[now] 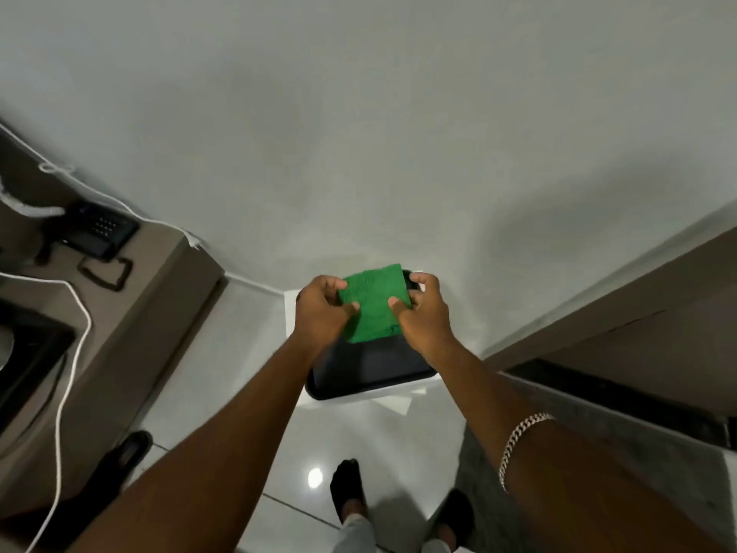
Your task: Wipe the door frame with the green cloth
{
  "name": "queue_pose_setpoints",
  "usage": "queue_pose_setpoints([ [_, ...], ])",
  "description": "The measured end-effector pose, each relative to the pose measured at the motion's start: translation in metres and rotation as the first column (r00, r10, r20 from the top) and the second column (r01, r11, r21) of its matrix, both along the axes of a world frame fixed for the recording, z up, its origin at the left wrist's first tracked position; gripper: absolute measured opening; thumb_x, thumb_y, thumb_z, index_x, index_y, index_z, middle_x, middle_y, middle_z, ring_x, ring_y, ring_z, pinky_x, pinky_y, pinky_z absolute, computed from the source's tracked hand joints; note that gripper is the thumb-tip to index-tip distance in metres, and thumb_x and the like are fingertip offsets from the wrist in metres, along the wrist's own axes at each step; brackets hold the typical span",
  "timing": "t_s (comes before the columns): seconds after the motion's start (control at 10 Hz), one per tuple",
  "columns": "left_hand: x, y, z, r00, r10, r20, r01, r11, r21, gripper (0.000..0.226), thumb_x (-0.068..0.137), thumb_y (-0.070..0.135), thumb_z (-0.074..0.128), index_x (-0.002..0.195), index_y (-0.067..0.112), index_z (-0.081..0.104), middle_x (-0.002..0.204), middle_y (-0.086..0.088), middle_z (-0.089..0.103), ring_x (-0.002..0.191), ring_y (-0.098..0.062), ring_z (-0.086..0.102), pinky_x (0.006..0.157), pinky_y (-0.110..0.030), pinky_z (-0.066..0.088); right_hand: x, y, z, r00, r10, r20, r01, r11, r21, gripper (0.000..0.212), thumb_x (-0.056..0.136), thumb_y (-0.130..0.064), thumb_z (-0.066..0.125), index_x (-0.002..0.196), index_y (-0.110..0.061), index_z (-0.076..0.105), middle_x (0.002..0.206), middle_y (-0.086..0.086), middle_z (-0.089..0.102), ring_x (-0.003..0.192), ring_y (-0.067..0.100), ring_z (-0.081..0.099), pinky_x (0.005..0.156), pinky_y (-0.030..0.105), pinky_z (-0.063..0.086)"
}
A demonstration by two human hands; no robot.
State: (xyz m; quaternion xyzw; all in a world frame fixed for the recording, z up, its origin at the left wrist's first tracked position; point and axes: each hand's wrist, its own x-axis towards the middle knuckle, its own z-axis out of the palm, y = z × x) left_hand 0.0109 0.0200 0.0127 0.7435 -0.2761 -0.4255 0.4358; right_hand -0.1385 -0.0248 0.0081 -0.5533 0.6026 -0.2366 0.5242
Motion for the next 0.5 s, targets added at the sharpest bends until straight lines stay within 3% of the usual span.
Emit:
queue_pose_setpoints([
  [0.1,-0.002,0.009,-0.036,0.994,-0.005,0.106,-0.002,0.998,0.064,0.030,0.077,-0.007,0.072,0.100,0.010,0.062,0.104,-0.013,0.067,0.095,-0.028,0.065,0.085,-0.033,0.054,0.003,0.009,-0.035,0.986,0.090,-0.142,-0.101,0.993,-0.066,0.051,0.092,-0.009,0.061,0.138,-0.018,0.042,0.114,0.013,0.067,0.099,0.030,0.066,0.082,0.033,0.054],
  [0.2,-0.005,0.017,-0.075,0.972,-0.073,0.223,0.055,0.995,0.086,0.036,0.078,-0.007,0.070,0.111,0.006,0.065,0.114,-0.014,0.070,0.102,-0.026,0.066,0.087,-0.028,0.051,0.008,0.021,-0.067,0.940,0.136,-0.312,-0.189,0.971,-0.144,0.052,0.095,-0.015,0.058,0.144,-0.016,0.039,0.117,0.018,0.064,0.102,0.035,0.063,0.085,0.043,0.056],
  [0.3,0.001,0.016,-0.083,0.943,-0.160,0.292,0.135,0.985,0.104,0.039,0.081,-0.004,0.068,0.120,0.003,0.064,0.119,-0.017,0.069,0.109,-0.029,0.065,0.096,-0.032,0.051,0.011,0.022,-0.071,0.883,0.155,-0.444,-0.254,0.952,-0.173,0.044,0.097,-0.021,0.056,0.138,-0.013,0.045,0.118,0.017,0.061,0.105,0.034,0.061,0.085,0.044,0.055],
  [0.4,0.006,0.012,-0.066,0.857,-0.291,0.425,0.271,0.956,0.109,0.037,0.087,0.005,0.063,0.124,0.004,0.062,0.125,-0.018,0.066,0.116,-0.033,0.060,0.103,-0.041,0.048,0.007,0.015,-0.058,0.747,0.078,-0.661,-0.312,0.918,-0.243,0.038,0.097,-0.034,0.054,0.126,-0.009,0.054,0.117,0.016,0.059,0.106,0.034,0.057,0.083,0.043,0.051],
  [0.5,0.006,0.009,-0.046,0.759,-0.341,0.555,0.376,0.925,0.054,0.041,0.092,0.012,0.057,0.131,0.003,0.056,0.137,-0.018,0.059,0.130,-0.034,0.052,0.111,-0.042,0.040,-0.003,0.012,-0.042,0.754,-0.045,-0.655,-0.296,0.867,-0.400,0.036,0.096,-0.036,0.057,0.115,-0.006,0.060,0.108,0.015,0.063,0.098,0.035,0.059,0.077,0.044,0.051],
])
